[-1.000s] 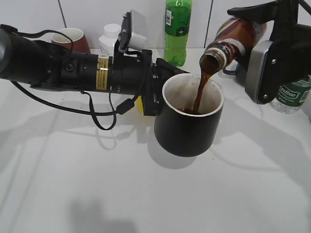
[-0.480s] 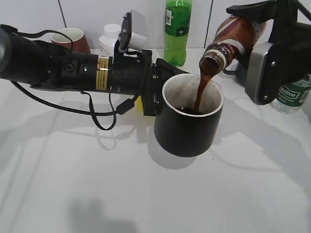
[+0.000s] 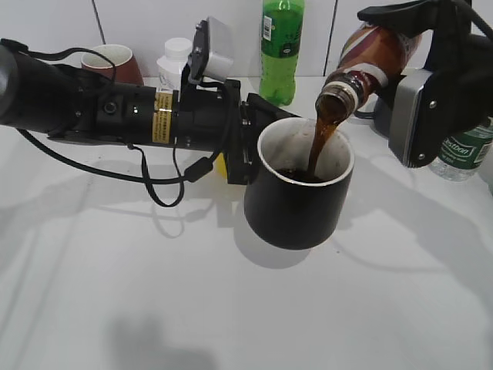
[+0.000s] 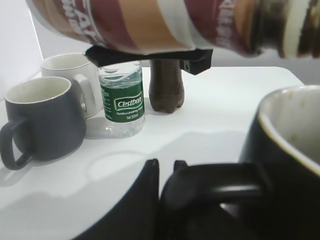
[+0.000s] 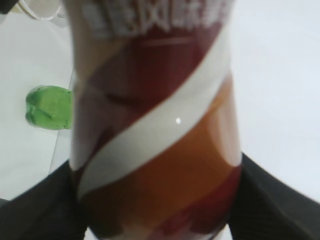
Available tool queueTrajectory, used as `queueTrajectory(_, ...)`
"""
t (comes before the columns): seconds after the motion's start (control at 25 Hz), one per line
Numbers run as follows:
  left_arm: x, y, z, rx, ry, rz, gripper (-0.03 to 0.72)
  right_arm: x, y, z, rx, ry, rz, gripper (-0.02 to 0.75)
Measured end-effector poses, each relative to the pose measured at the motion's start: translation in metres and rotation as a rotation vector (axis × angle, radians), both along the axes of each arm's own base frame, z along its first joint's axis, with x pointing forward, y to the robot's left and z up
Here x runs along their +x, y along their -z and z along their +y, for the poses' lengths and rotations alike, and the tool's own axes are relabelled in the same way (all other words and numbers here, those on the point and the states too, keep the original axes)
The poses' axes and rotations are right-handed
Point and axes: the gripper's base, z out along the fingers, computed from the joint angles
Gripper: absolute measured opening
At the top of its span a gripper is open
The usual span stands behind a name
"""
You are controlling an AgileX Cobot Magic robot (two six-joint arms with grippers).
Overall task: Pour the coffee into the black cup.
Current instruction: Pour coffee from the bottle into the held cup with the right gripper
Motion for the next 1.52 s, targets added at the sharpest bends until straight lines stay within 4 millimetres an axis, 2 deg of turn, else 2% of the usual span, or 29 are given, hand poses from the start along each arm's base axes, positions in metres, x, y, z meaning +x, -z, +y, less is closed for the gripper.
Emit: queueTrajectory(1.52, -0.0001, 0.0001, 0.0000, 0.002, 0.001, -0.001, 0.048, -0.0015, -0.0048, 0.0017, -0.007, -0.027, -0.072, 0.543)
